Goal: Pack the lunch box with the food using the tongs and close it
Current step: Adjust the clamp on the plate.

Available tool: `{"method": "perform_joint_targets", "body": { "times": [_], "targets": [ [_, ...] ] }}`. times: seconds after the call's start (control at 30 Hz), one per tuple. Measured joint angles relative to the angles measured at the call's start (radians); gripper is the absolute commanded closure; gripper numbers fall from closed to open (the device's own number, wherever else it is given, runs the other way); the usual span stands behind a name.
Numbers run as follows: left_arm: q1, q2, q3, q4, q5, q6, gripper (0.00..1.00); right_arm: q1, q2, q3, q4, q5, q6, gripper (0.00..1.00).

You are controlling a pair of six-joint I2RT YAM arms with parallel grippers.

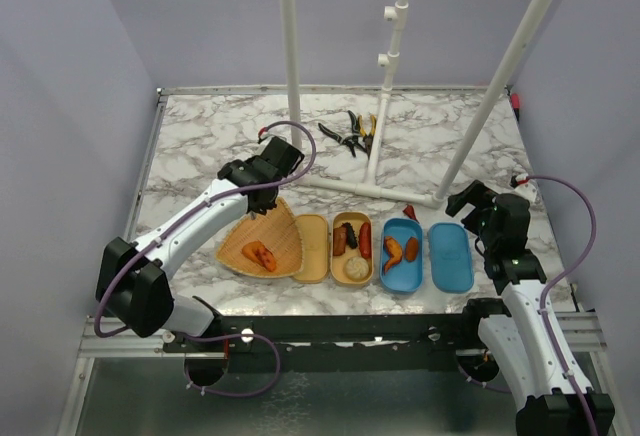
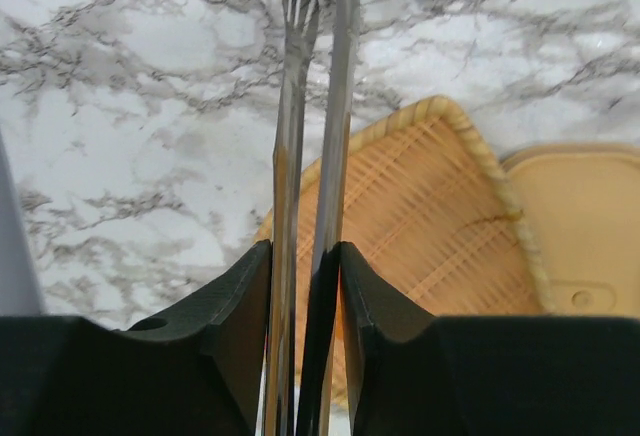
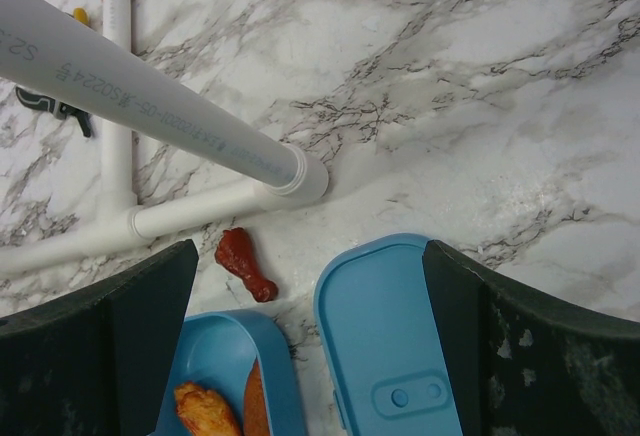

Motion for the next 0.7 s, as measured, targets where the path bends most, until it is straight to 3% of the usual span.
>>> {"method": "perform_joint_targets", "body": {
  "times": [0.13,0.37,0.7],
  "targets": [
    [0.0,0.005,-0.097,0.169,0.0,-0.041,0.65,0.0,-0.013,0.0,0.0,0.0,0.0,0.0],
    [0.0,0.106,-0.185,0.319,0.017,-0.084,0.61,0.0,-0.018,0.0,0.0,0.0,0.0,0.0],
    [0.011,0.121,-0.233,0.415,0.08,-0.131,0.42,0.0,-0.021,0.0,0.0,0.0,0.0,0.0]
  ]
}}
